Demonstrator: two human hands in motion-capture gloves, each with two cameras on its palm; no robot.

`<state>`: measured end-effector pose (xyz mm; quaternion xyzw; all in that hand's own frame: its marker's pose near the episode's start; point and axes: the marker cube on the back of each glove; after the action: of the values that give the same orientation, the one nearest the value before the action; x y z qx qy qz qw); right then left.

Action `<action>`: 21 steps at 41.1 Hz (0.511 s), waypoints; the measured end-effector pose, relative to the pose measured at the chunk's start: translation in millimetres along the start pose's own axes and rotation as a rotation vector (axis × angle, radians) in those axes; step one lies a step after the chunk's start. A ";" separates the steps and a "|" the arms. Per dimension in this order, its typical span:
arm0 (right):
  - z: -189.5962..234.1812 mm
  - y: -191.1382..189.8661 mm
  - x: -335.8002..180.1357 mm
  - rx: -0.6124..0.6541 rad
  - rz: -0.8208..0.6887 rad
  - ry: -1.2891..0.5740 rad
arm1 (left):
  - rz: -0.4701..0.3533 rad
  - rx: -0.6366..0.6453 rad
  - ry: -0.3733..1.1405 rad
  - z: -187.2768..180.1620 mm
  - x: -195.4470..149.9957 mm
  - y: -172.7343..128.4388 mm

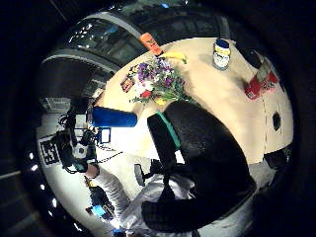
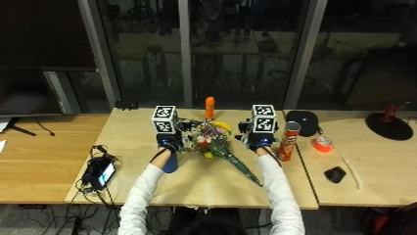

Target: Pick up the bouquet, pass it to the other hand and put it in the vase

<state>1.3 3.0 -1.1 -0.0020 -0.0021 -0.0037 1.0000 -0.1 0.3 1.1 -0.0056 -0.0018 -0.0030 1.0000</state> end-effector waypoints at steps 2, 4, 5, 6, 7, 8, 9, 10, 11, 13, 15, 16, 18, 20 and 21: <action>-0.5 2.0 1.2 -0.001 -0.003 -0.005 | 0.004 0.000 0.000 -1.1 1.6 2.0; -1.3 5.7 3.7 -0.003 -0.003 -0.010 | 0.009 0.003 0.000 -2.5 3.9 5.2; -2.1 8.3 5.2 -0.002 -0.002 -0.012 | 0.011 0.004 -0.001 -2.7 4.6 6.5; -3.2 11.1 6.7 0.000 -0.002 -0.014 | 0.013 0.005 -0.002 -2.9 5.1 7.6; -4.5 14.1 8.1 0.003 -0.002 -0.018 | 0.015 0.006 -0.001 -3.3 5.8 8.8; -5.7 16.9 9.6 0.008 -0.003 -0.025 | 0.018 0.007 0.002 -4.0 6.7 10.1; -6.8 19.3 11.1 0.012 -0.003 -0.032 | 0.022 0.008 0.005 -4.9 7.9 11.3; -7.6 21.1 12.7 0.016 -0.004 -0.040 | 0.027 0.009 0.008 -5.5 8.8 12.0; -8.3 22.4 14.2 0.018 -0.005 -0.048 | 0.031 0.009 0.010 -5.4 9.3 12.1; -9.3 23.5 16.4 0.018 -0.010 -0.066 | 0.037 0.005 0.010 -4.2 9.7 11.4; -11.0 23.9 17.3 0.014 -0.021 -0.085 | 0.040 0.003 0.009 -3.8 10.5 12.1; -12.2 24.1 17.5 0.014 -0.027 -0.095 | 0.041 0.003 0.010 -4.1 11.3 13.1; -14.7 24.0 17.5 0.021 -0.036 -0.114 | 0.043 0.005 0.011 -3.5 12.5 14.9; -16.1 23.3 17.0 0.029 -0.043 -0.129 | 0.045 0.003 0.011 -0.8 13.2 15.2; -16.4 22.8 16.5 0.032 -0.046 -0.133 | 0.048 0.000 0.010 0.7 13.5 15.4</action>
<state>18.1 25.6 -17.5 0.0137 -0.0689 -0.0267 0.9972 13.5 15.6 1.7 -0.0056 0.0035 0.0208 0.9998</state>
